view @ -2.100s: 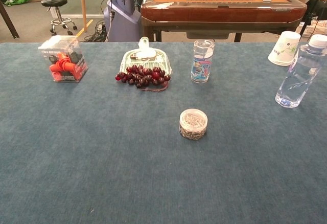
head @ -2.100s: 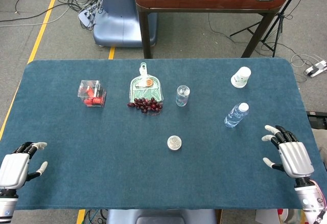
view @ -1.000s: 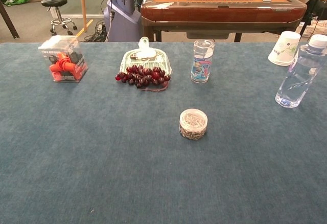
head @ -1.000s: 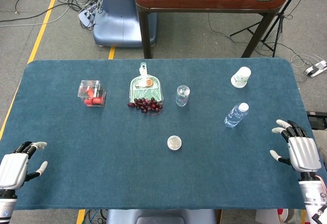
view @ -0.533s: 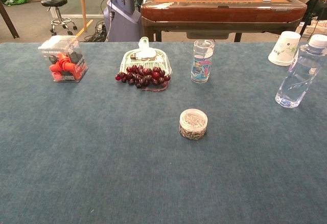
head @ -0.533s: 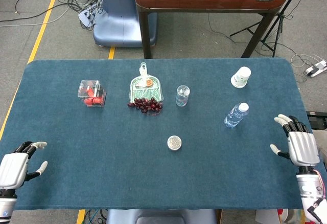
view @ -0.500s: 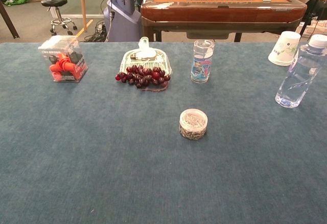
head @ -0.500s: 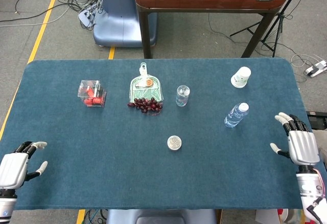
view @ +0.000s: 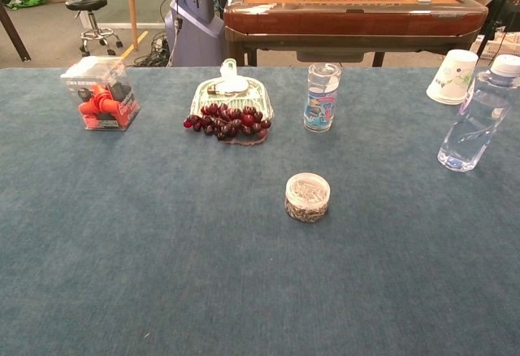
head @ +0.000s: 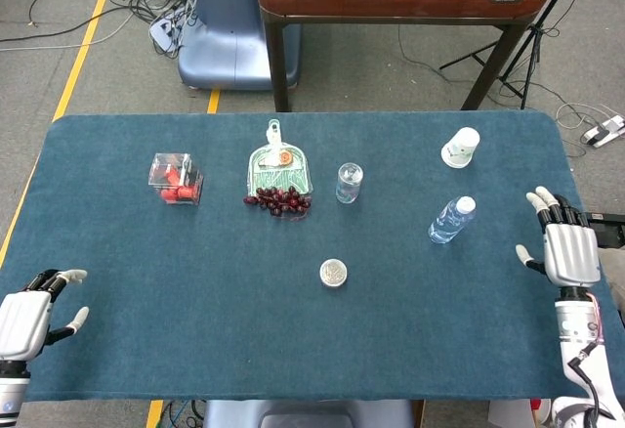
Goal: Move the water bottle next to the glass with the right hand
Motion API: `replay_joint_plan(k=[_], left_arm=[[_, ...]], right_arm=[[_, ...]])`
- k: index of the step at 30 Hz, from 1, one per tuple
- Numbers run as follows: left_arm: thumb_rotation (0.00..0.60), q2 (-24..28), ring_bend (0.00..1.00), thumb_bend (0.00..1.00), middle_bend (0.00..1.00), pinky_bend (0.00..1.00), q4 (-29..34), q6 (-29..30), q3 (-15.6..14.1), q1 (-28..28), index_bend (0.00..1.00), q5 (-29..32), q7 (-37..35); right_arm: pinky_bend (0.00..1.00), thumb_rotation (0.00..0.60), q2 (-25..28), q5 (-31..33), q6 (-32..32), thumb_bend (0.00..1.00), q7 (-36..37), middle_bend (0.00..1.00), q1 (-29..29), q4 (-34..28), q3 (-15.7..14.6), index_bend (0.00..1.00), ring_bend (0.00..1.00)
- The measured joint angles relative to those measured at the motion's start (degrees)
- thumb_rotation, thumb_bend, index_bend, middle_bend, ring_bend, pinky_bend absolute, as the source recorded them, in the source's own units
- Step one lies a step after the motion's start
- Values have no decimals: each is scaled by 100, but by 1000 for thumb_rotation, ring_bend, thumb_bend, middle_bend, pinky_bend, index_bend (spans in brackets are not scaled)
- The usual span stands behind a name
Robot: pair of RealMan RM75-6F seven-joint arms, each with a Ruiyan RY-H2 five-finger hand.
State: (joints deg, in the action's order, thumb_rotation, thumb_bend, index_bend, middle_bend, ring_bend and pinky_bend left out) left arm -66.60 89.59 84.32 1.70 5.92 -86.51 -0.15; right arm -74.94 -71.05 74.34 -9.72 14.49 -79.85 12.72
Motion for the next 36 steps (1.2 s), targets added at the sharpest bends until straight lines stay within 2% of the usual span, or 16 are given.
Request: replay_joint_plan(k=[3, 11, 22, 36], left_arm=[[600, 8, 263, 310, 383, 441, 12, 8, -3, -2, 311, -11, -7], [600, 24, 263, 310, 383, 441, 31, 2, -4, -3, 311, -5, -21], [600, 53, 263, 310, 383, 441, 44, 5, 9, -8, 312, 18, -60], [600, 69, 263, 310, 383, 442, 62, 13, 12, -14, 312, 19, -68]], right_arm=[[216, 600, 4, 291, -234, 724, -269, 115, 50, -57, -2, 158, 86], [173, 600, -37, 1079, -995, 995, -947, 94, 359, -161, -6, 158, 67], [173, 600, -225, 1576, -1624, 1000, -1205, 94, 746, -166, -99, 158, 67], [173, 600, -364, 1867, -1815, 1000, -1498, 94, 1006, -142, -283, 158, 67]])
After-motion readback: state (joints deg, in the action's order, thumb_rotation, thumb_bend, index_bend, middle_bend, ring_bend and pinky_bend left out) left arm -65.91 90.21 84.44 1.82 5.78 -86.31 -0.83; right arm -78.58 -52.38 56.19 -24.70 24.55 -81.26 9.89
